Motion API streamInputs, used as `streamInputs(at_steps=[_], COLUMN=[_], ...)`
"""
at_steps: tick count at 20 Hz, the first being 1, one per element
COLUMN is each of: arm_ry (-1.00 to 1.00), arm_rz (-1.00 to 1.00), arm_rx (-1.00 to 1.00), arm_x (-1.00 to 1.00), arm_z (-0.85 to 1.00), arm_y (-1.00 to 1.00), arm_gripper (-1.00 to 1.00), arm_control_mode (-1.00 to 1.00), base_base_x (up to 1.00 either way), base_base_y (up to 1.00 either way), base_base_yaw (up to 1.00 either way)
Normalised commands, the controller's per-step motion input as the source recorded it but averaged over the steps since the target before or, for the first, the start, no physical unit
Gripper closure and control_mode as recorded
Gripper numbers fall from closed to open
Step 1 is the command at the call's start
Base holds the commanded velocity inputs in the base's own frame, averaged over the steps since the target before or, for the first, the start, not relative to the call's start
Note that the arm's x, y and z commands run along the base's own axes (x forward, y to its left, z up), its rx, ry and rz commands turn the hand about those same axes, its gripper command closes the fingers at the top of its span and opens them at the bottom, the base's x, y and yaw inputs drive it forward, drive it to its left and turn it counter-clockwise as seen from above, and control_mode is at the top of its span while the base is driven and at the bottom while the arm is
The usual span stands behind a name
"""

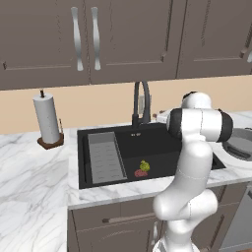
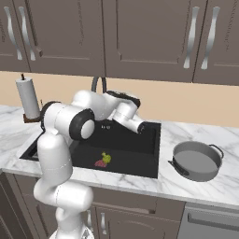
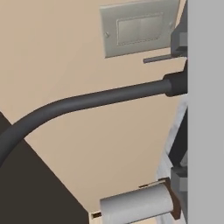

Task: Dump the broccoli from the pot into the sink. Then turn on the water and wash the broccoli. Then turn off the water and put the broccoli back in the pot.

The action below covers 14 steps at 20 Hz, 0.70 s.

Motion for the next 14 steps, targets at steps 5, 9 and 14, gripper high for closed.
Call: streamInputs(at_steps=[5, 9, 14], arm_ry=[-0.04, -0.06, -0.02], arm_rz=[0.02, 0.01, 0.00], arm_rx=[0.00, 0.00, 0.00], arm_x=[0.02, 0.01, 0.23], arm_z=[-0.04, 0.00, 0.00], arm_y=[0.07, 0.09, 0.09], arm_gripper=[-1.00, -1.00, -1.00], arm_control_mode=[-1.00, -1.00, -1.00], base_base_x=[0.00, 0.00, 0.00], base_base_y=[0.00, 0.00, 0.00], base_base_yaw=[0.00, 0.00, 0.00])
